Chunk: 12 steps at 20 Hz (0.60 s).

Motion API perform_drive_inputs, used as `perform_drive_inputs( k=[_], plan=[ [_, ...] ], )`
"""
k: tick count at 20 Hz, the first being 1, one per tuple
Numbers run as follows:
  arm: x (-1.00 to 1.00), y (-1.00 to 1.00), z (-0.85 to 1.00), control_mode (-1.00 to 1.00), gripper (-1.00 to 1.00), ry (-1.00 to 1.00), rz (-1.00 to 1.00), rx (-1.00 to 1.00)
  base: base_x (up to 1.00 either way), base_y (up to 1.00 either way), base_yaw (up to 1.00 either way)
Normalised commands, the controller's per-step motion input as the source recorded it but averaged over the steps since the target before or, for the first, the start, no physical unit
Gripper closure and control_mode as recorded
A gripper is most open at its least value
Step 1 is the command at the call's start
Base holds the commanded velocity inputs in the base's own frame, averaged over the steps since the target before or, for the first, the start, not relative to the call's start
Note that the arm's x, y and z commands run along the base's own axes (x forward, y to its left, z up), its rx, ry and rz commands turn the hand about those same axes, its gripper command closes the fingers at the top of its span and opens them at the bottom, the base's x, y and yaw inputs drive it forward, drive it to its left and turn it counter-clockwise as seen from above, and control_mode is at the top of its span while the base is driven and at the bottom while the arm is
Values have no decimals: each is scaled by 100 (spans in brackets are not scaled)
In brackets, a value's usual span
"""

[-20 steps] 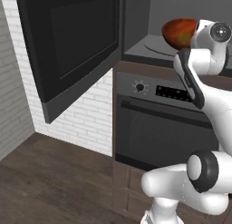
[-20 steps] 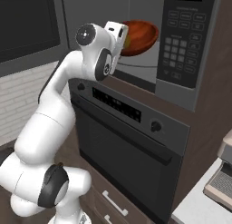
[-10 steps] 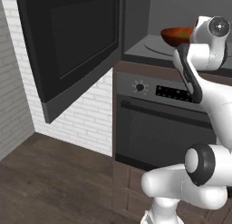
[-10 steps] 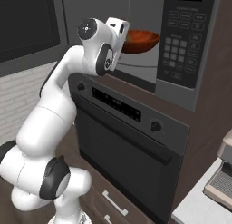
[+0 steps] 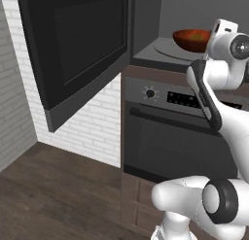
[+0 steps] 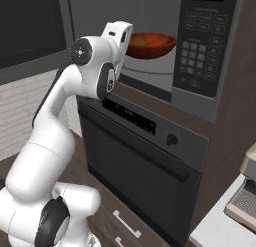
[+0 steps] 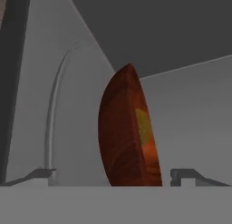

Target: Pick the avocado from the sink and place it in the bowl. Then pick the bowl and place it in the microwave. Then close the microwave door and press the start button.

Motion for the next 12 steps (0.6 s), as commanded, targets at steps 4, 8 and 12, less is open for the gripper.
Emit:
perform_drive_inputs(
  k=[4, 8, 12],
  plan=[
    [-84, 18, 21, -100, -100, -8, 0, 0, 0, 0, 0],
    [-95, 17, 51, -100, -100, 0, 0, 0, 0, 0, 0],
    [-94, 19, 34, -100, -100, 13, 0, 1, 0, 0, 0]
  ],
)
